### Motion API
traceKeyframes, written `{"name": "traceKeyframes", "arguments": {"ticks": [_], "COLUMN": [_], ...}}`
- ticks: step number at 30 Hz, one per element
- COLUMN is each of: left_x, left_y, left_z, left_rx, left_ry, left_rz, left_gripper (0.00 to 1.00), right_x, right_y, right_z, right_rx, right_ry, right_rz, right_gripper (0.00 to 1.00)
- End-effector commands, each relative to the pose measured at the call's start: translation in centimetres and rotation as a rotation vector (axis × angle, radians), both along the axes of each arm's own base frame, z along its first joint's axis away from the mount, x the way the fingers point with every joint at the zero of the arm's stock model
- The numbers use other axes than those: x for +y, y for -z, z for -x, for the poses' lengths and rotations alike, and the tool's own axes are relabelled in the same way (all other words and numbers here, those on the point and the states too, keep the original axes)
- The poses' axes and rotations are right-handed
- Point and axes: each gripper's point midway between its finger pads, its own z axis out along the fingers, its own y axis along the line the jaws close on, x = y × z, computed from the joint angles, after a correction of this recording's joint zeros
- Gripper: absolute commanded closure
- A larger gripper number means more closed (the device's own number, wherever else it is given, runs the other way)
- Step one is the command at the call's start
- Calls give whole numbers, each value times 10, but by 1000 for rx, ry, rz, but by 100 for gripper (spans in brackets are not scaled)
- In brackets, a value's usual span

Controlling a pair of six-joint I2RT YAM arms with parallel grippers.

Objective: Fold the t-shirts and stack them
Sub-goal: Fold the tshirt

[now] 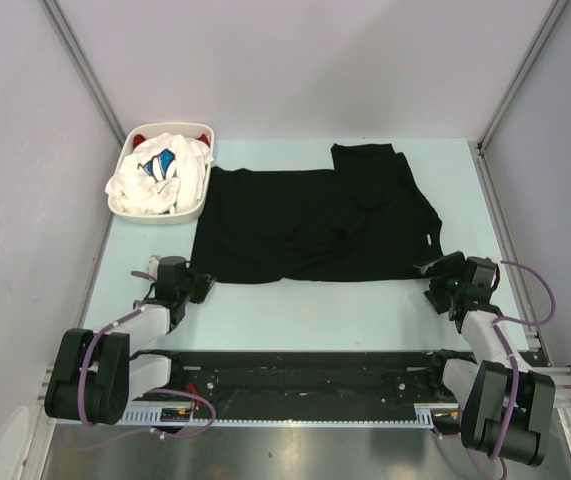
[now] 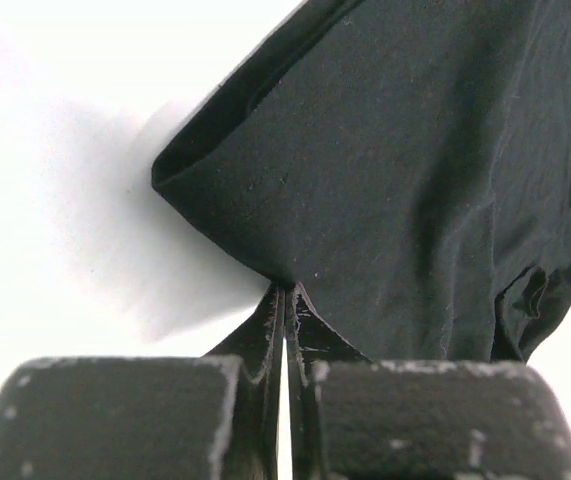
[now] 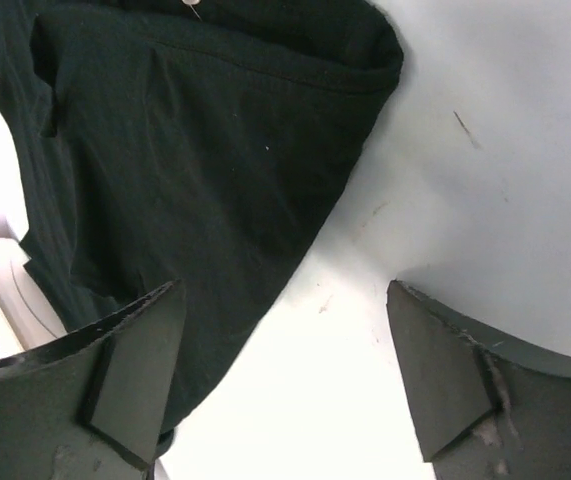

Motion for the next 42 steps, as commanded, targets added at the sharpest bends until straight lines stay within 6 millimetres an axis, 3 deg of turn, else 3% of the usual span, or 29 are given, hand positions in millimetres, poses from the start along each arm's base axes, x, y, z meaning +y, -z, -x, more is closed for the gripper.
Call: {"name": "traceKeyframes", "arguments": {"ticks": [1,7,20,23,26,27,31,35,36,42], "left_x": [5,6,11,8,10,10,14,17,17,29], "left_y": [12,11,5,5,3,1,0,-2,-4,-9], "left_z": [8,5,-1,1,3,3,9,18,18,38], "left_rx": [34,39,37,40,36,28,37,35,25,36], "left_ry": [9,13,20,38,39,41,39,36,37,0], "left_rz": [-15,-22,-47,-35,-45,-46,-66,-73,-74,-121], "left_gripper": [100,100,100,100,100,100,100,100,100,100], "right_x": [3,-10,-32,-36,-41,-42,-45,-55,-54,-55], "right_y": [14,22,36,41,46,47,49,29,32,21], "right_z": [1,-7,-33,-38,-40,-39,-29,-18,-6,18], "right_rx": [24,35,77,91,106,112,150,133,178,207], "right_ry": [21,69,131,138,145,151,153,163,160,150], "right_rz": [-49,-9,33,37,39,34,48,129,132,165], "right_gripper": [18,39,59,71,89,100,100,100,100,100]}}
